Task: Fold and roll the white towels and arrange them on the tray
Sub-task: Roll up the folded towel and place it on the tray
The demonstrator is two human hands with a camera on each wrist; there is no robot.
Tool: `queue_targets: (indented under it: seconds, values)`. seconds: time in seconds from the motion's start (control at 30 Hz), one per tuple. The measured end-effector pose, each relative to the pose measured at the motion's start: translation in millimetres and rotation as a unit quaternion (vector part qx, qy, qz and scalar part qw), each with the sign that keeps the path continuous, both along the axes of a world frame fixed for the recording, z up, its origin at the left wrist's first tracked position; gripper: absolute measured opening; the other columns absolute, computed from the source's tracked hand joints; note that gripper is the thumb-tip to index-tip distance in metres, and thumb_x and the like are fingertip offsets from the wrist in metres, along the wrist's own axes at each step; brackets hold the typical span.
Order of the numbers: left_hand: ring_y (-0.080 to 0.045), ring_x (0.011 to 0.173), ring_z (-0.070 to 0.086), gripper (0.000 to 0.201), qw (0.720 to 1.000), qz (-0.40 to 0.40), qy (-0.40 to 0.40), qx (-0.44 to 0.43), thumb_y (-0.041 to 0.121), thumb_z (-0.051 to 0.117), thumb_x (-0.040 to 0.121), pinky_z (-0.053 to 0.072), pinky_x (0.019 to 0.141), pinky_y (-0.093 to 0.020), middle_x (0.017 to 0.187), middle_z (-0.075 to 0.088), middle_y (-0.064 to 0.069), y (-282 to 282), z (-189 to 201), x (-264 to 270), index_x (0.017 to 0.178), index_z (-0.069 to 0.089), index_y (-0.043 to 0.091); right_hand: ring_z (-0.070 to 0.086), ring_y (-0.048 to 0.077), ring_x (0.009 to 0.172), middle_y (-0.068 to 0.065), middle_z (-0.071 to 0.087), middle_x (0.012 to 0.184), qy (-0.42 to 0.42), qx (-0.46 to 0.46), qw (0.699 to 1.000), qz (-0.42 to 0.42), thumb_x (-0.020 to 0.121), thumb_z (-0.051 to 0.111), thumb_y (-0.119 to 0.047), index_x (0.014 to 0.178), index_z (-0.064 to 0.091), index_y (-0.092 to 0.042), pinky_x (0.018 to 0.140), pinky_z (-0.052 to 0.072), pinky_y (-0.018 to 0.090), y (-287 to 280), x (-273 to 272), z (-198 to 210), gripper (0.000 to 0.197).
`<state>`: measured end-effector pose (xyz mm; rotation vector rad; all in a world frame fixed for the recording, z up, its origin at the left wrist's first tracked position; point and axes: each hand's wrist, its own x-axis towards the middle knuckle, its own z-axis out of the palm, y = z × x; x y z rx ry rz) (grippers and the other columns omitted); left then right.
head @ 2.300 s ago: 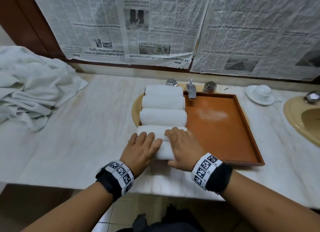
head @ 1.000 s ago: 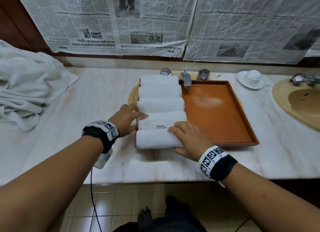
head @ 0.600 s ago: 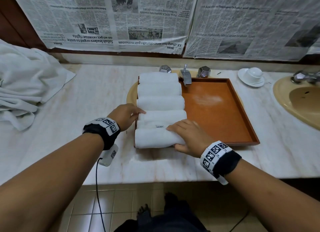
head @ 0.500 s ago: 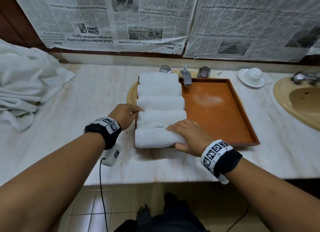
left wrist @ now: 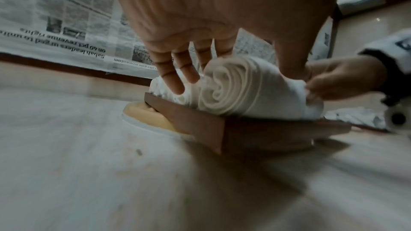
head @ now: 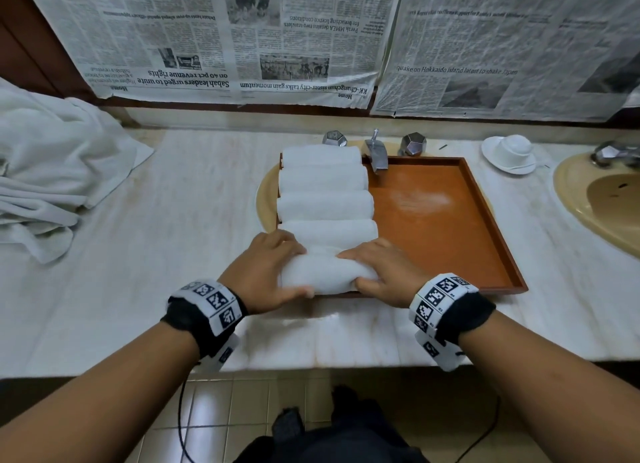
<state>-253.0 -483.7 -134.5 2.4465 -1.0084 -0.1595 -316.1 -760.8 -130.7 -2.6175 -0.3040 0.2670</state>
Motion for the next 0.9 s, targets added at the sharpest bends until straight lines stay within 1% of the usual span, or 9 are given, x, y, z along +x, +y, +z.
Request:
queue_targets:
  seconds: [0.07,0.2,0.3,0.43,0.5,0.57,0.7,0.8,0.9]
  values:
    - [-0.022,0.111,0.046,0.079,1.0,-0.002,-0.015,-0.004,0.073,0.068,0.068,0.044,0.095,-0.036,0.131,0.046,0.005,5,-9,-4,0.13,0.054,0.025,0.037,0.014,0.125,-0.01,0.055,0.131,0.006,0.05,0.999,-0.014,0.087,0.069,-0.031,0.138,0.051,-0.031,0.109,0.033,0.037,-1,-3,-5,0.055]
    - [-0.019,0.118,0.047,0.08,0.999,0.025,0.003,-0.031,0.066,0.072,0.071,0.044,0.1,-0.034,0.134,0.048,0.006,8,-21,-11,0.136,0.05,0.025,0.05,0.006,0.111,-0.013,0.052,0.12,-0.022,0.131,0.987,-0.087,0.071,0.08,-0.051,0.12,0.059,-0.03,0.1,0.046,0.036,-10,-11,-11,0.057]
    - [-0.017,0.12,0.048,0.081,0.997,0.045,0.033,-0.053,0.069,0.065,0.073,0.04,0.102,-0.03,0.133,0.053,0.004,13,-31,-13,0.138,0.05,0.023,0.05,0.0,0.111,-0.019,0.048,0.118,-0.045,0.181,0.974,-0.127,0.068,0.087,-0.044,0.115,0.066,-0.027,0.095,0.05,0.033,-11,-16,-15,0.055]
    - [-0.013,0.109,0.049,0.077,0.994,0.05,0.038,-0.091,0.074,0.055,0.077,0.037,0.095,-0.025,0.123,0.059,0.003,16,-38,-11,0.133,0.055,0.022,0.048,0.002,0.115,-0.018,0.044,0.118,-0.031,0.22,0.961,-0.163,0.067,0.078,-0.054,0.116,0.066,-0.032,0.098,0.047,0.03,-6,-21,-22,0.055]
    - [-0.005,0.102,0.046,0.072,0.992,0.05,0.039,-0.106,0.073,0.054,0.079,0.034,0.092,-0.021,0.119,0.06,0.003,15,-37,-11,0.13,0.058,0.022,0.05,-0.001,0.111,-0.017,0.046,0.118,-0.024,0.234,0.954,-0.184,0.072,0.076,-0.047,0.117,0.064,-0.031,0.096,0.05,0.033,-4,-23,-24,0.049]
    - [0.001,0.093,0.042,0.066,0.991,0.053,0.046,-0.116,0.069,0.055,0.08,0.033,0.087,-0.017,0.112,0.059,0.006,14,-36,-11,0.127,0.06,0.023,0.057,0.004,0.106,-0.013,0.051,0.118,-0.002,0.262,0.942,-0.211,0.077,0.08,-0.04,0.119,0.061,-0.026,0.093,0.055,0.039,-4,-25,-27,0.048]
    - [0.008,0.089,0.043,0.063,0.984,0.075,0.088,-0.135,0.068,0.051,0.08,0.032,0.081,-0.012,0.107,0.052,0.009,11,-37,-10,0.124,0.062,0.024,0.066,0.01,0.1,-0.005,0.066,0.113,0.034,0.303,0.919,-0.248,0.068,0.081,-0.057,0.118,0.06,-0.028,0.087,0.059,0.039,-7,-25,-29,0.062]
    - [-0.003,0.097,0.042,0.066,0.976,0.11,0.129,-0.134,0.07,0.048,0.077,0.036,0.087,-0.019,0.106,0.044,0.004,9,-42,-10,0.122,0.062,0.025,0.066,0.011,0.099,-0.006,0.069,0.109,0.043,0.301,0.915,-0.264,0.08,0.08,-0.043,0.114,0.061,-0.026,0.089,0.057,0.039,-6,-23,-26,0.043]
    - [-0.01,0.103,0.042,0.07,0.969,0.131,0.169,-0.126,0.073,0.044,0.074,0.036,0.095,-0.025,0.108,0.04,0.001,6,-40,-8,0.122,0.061,0.025,0.066,0.016,0.099,-0.004,0.069,0.108,0.06,0.296,0.913,-0.274,0.078,0.077,-0.052,0.111,0.06,-0.027,0.087,0.057,0.043,-4,-19,-26,0.045]
